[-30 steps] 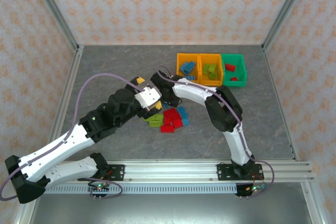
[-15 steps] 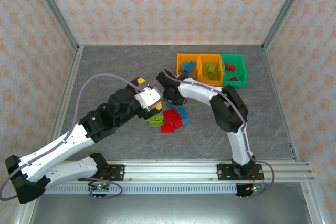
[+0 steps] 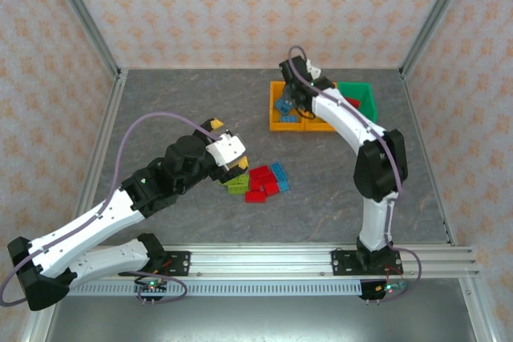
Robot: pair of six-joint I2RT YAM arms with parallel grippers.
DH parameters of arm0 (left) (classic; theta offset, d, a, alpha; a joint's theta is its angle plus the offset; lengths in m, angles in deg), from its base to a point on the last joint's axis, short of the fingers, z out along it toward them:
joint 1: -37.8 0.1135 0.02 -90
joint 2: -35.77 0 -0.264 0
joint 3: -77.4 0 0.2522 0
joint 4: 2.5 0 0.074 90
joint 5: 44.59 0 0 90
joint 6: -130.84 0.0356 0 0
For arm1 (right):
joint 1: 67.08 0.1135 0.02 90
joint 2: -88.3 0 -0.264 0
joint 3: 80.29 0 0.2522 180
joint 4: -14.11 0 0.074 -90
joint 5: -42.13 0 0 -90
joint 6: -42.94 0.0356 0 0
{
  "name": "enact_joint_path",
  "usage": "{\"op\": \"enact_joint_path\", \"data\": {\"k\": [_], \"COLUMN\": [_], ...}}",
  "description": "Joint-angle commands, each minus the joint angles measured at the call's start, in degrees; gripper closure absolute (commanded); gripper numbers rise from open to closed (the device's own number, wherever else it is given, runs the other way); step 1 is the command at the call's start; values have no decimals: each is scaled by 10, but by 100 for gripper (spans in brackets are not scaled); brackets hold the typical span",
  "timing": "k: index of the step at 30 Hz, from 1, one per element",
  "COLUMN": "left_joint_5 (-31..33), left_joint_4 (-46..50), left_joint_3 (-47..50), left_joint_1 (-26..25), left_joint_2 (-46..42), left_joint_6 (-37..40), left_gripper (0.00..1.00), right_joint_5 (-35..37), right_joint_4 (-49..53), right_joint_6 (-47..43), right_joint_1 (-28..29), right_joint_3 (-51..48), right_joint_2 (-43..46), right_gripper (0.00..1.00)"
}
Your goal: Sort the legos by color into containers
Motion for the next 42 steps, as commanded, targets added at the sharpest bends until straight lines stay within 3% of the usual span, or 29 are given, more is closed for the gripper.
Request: {"op": "enact_joint_path", "data": {"k": [1, 4, 7, 11, 14, 19, 24, 27, 32, 36, 38, 41, 42], "left_joint_5": [5, 7, 6, 3, -1, -5, -63, -104, -140, -123, -101, -69, -65], "left_joint_4": [12, 12, 12, 12, 12, 15, 18, 22, 29, 28, 24, 20, 19], "left_joint_3": [5, 6, 6, 6, 5, 3, 14, 19, 15, 18, 23, 25, 26], "left_joint_1": [0, 1, 0, 0, 0, 0, 0, -1, -1, -1, -1, -1, -1], "left_joint_2": [3, 4, 4, 4, 4, 2, -7, -8, 4, 9, 7, 5, 5], "left_joint_6": [14, 14, 15, 14, 12, 13, 46, 64, 68, 70, 74, 76, 77], "left_gripper": [0, 0, 0, 0, 0, 0, 0, 0, 0, 0, 0, 0, 0], "right_joint_5": [2, -30, -67, -73, -86, -102, -103, -104, -136, -187, -148, -10, -4], "right_joint_4": [45, 65, 94, 127, 111, 48, 20, 28, 49, 9, 5, 32, 31], "right_joint_6": [-57, -69, -71, -53, -38, -21, -30, -22, -18, -30, -34, -24, -24], "right_joint_1": [-15, -18, -18, -18, -14, 20, 106, 151, 202, 232, 236, 224, 215], "right_joint_3": [82, 144, 193, 190, 114, -99, -300, -374, -423, -412, -401, -380, -376], "right_joint_2": [-73, -113, -138, -98, -21, 158, 318, 362, 341, 283, 256, 221, 214], "right_gripper": [65, 61, 43, 37, 34, 32, 31, 31, 32, 32, 32, 33, 34]}}
